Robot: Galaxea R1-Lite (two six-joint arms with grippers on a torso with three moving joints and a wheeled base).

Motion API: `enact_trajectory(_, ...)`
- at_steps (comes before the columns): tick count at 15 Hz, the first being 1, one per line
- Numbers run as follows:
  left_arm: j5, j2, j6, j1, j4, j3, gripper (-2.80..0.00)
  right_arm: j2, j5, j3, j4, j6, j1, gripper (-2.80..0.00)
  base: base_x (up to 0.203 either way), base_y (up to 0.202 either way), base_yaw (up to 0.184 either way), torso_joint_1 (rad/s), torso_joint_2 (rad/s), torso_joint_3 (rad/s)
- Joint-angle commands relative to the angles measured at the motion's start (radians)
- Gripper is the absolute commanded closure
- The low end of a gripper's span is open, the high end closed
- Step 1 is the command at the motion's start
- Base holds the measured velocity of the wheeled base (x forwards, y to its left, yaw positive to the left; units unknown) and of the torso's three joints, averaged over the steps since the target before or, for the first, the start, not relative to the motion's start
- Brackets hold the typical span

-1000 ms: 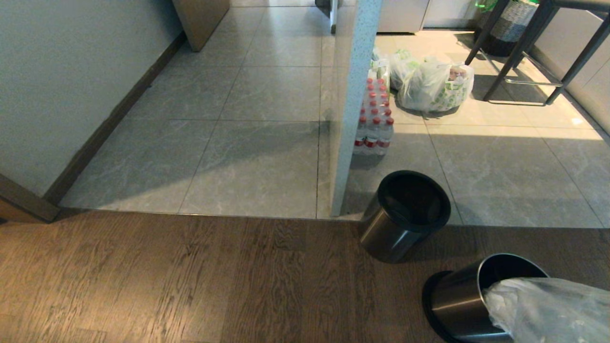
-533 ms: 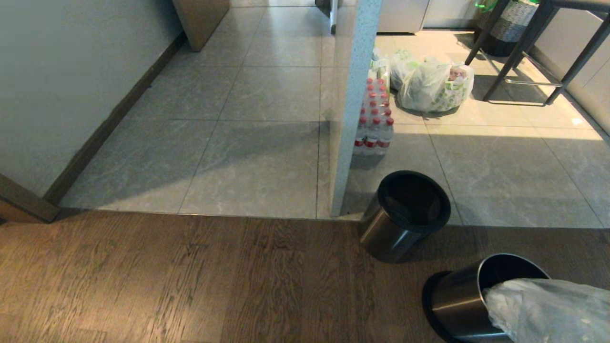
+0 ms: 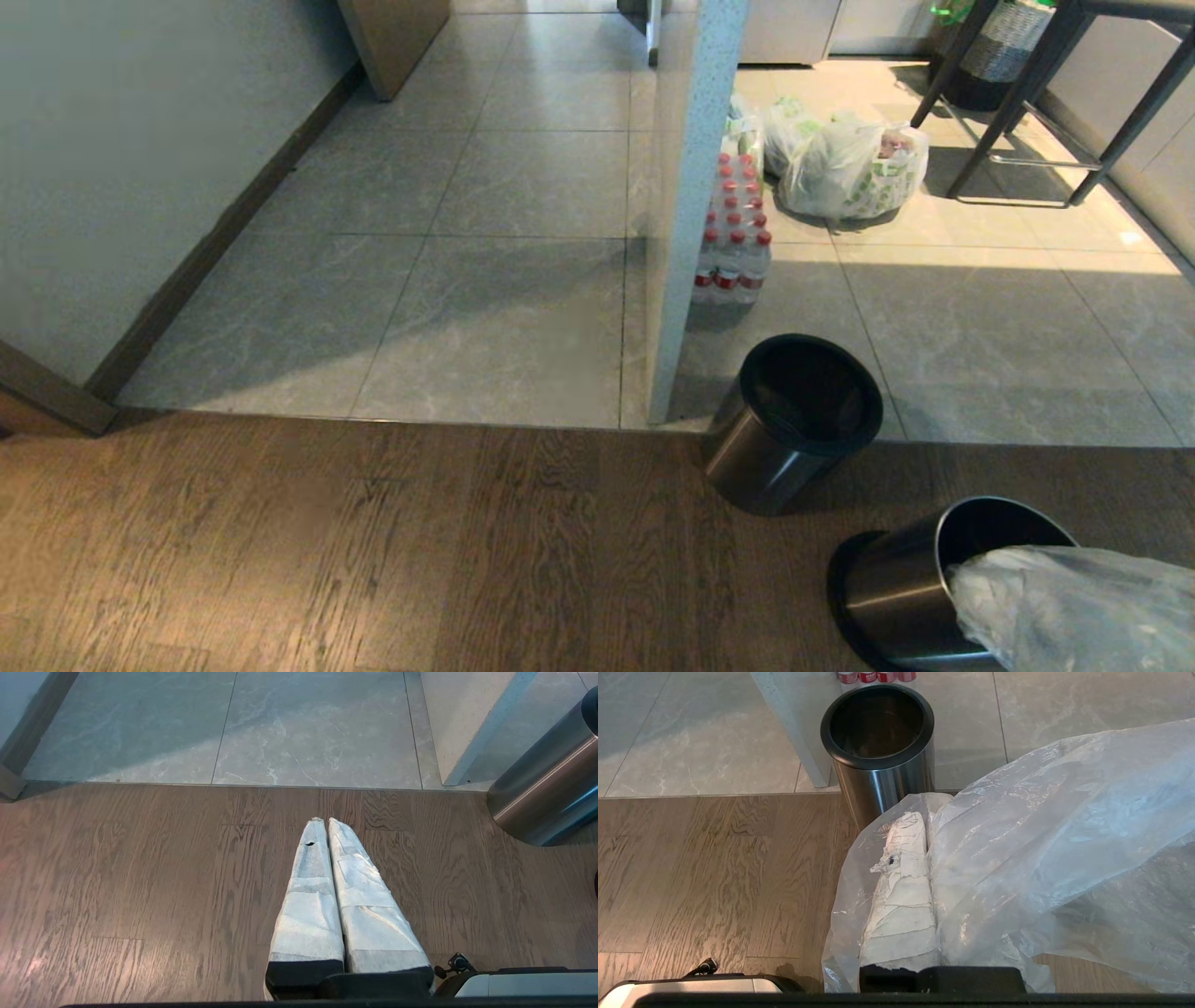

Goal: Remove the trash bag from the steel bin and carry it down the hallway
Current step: Pick up the trash bag

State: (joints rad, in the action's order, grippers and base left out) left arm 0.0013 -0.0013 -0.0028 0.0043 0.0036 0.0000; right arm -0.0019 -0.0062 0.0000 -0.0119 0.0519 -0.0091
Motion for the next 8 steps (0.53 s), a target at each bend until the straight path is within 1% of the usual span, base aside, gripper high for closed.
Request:
enact_trajectory(1,0.000,0.001,0.000,0.000,-0.001,0.003,0.00,0.002,0.000,0.003,0.000,0.000,0.000,0.00,0.000,0.000,0.000,0.000,0.00,0.000)
enact_trajectory(5,0.000,0.001,-0.002,0.000,-0.001,0.003,0.00,0.002,0.000,0.002,0.000,0.000,0.000,0.00,0.000,0.000,0.000,0.000,0.00,0.008)
enact_trajectory(8,0.000,0.001,-0.002,0.000,-0.001,0.003,0.00,0.002,0.000,0.002,0.000,0.000,0.000,0.00,0.000,0.000,0.000,0.005,0.00,0.147)
